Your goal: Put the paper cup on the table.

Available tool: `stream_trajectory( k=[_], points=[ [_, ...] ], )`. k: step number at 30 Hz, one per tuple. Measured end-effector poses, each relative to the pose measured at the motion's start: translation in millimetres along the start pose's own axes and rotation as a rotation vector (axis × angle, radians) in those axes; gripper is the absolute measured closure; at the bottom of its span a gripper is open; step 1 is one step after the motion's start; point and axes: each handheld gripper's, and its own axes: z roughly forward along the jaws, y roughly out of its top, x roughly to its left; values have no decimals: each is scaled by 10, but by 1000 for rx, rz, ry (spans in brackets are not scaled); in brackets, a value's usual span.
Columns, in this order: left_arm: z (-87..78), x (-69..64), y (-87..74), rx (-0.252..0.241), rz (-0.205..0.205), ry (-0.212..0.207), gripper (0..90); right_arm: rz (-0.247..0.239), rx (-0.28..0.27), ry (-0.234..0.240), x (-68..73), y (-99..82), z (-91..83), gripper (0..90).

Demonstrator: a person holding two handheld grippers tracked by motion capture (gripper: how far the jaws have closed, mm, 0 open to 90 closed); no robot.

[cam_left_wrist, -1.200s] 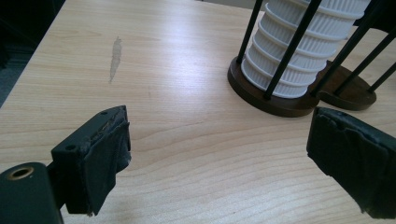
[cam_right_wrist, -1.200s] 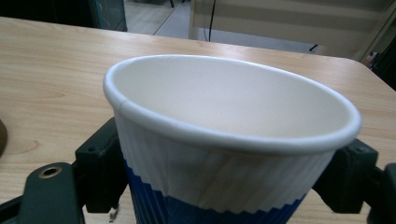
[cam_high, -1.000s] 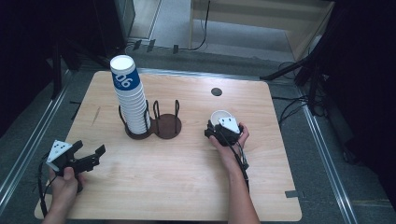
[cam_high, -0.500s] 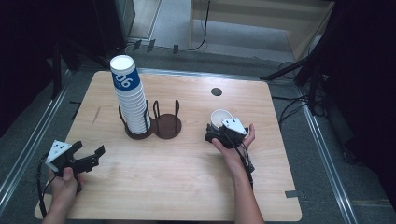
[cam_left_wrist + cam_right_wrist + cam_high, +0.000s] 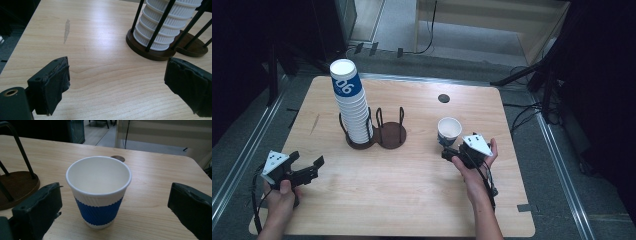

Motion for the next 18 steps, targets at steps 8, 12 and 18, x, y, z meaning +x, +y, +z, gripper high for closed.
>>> stream_trajectory(
  k=[8, 12, 18],
  points=[
    [-3, -4, -3, 0, 3, -1, 68, 24, -20, -20, -162, -29, -184, 0],
    [-2, -6, -4, 1, 5, -1, 67, 28, -22, -34, -253, -61, -262, 0],
    [-1, -8, -5, 2, 5, -1, 67, 46, -14, -59, -395, -151, -350, 0]
  ],
)
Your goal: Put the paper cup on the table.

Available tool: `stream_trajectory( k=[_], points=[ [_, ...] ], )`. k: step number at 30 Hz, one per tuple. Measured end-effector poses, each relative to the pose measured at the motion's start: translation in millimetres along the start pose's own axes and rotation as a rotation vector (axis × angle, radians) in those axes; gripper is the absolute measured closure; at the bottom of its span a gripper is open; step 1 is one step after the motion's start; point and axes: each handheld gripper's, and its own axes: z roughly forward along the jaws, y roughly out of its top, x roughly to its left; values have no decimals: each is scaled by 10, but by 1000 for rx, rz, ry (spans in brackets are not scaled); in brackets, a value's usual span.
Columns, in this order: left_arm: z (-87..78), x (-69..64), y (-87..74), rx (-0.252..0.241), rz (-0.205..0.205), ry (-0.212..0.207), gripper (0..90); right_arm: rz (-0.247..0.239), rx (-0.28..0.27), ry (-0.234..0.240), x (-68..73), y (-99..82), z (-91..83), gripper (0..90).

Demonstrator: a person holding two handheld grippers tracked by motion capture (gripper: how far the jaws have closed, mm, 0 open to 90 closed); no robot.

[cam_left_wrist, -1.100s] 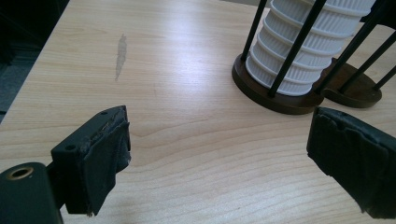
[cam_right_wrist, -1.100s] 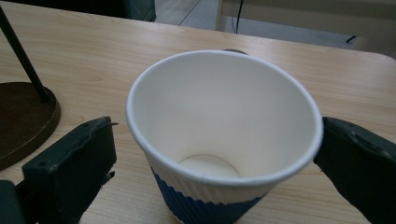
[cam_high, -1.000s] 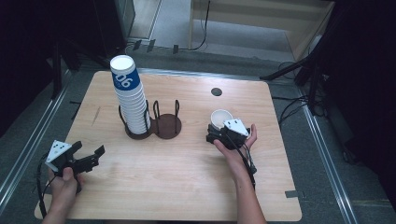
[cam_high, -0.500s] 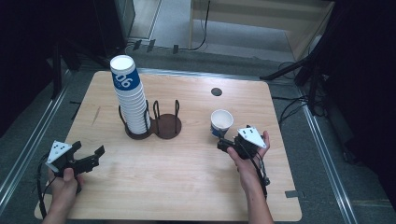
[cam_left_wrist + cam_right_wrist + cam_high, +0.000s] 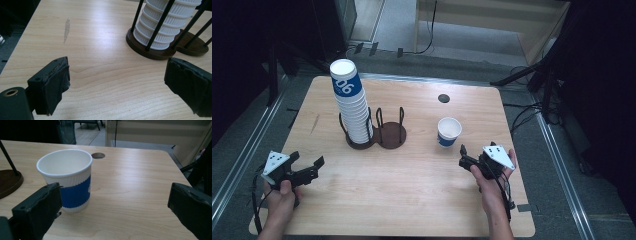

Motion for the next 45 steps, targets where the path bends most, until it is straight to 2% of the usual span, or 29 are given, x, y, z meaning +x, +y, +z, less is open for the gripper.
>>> stream_trajectory(
  k=[13, 22, 27, 34, 39, 45],
  points=[
    [0, -3, -3, 1, -1, 1, 67, 23, 23, -52, -258, -197, -135, 0],
    [3, -11, -5, 3, 5, 6, 68, 32, 39, -71, -391, -325, -250, 0],
    [0, -6, -4, 3, 3, 2, 68, 41, 31, -103, -480, -393, -364, 0],
    [-2, -7, -5, 3, 0, 1, 68, 77, 28, -146, -650, -485, -516, 0],
    [3, -11, -5, 3, 5, 1, 68, 98, 25, -155, -725, -557, -624, 0],
    [2, -13, -6, 2, 5, -3, 68, 101, 31, -166, -810, -637, -744, 0]
  ],
)
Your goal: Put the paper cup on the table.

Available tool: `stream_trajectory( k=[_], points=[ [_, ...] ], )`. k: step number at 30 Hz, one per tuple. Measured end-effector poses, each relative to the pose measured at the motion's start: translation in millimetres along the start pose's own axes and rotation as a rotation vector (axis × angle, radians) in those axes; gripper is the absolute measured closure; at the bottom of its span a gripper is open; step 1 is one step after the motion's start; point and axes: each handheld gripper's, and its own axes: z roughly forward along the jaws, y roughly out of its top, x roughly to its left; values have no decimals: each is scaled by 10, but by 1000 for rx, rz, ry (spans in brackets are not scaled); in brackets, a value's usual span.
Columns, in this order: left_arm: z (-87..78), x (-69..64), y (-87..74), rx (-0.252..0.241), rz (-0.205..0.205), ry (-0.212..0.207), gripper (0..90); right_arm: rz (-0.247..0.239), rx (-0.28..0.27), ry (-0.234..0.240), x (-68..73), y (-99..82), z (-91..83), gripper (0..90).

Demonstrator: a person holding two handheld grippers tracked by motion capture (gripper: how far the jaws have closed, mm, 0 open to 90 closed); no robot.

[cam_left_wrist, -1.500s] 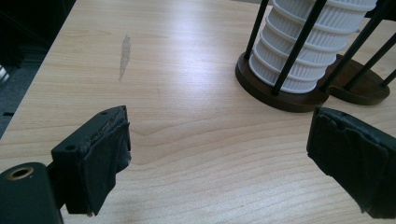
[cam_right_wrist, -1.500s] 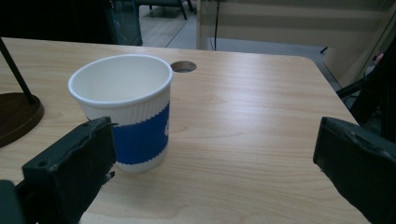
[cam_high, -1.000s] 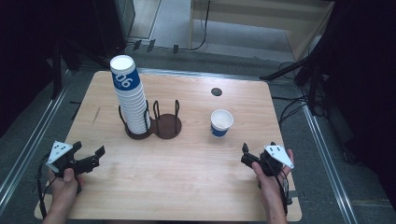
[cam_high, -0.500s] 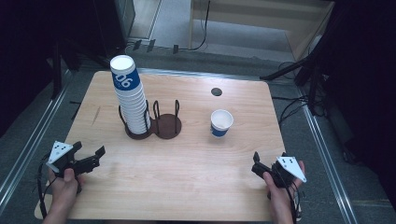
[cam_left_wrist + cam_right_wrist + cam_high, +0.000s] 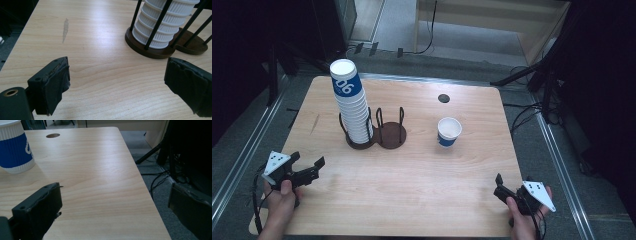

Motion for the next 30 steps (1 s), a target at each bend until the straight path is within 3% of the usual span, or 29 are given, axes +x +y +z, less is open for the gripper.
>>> stream_trajectory(
  k=[3, 15, 21, 26, 30],
  points=[
    [0, 3, 1, 0, -1, -3, 68, -24, 10, -11, -57, -53, -58, 0],
    [-3, 11, 5, 1, -3, -24, 68, -6, 2, -28, -196, -131, -174, 0],
    [3, 6, 4, 3, 0, -20, 68, 19, -14, -35, -210, -135, -182, 0],
    [3, 3, 3, 5, 2, -23, 68, 8, -3, -12, -194, -139, -187, 6],
    [-6, 36, 8, -1, -25, -34, 68, -16, -2, -38, -156, -140, -184, 11]
  ],
)
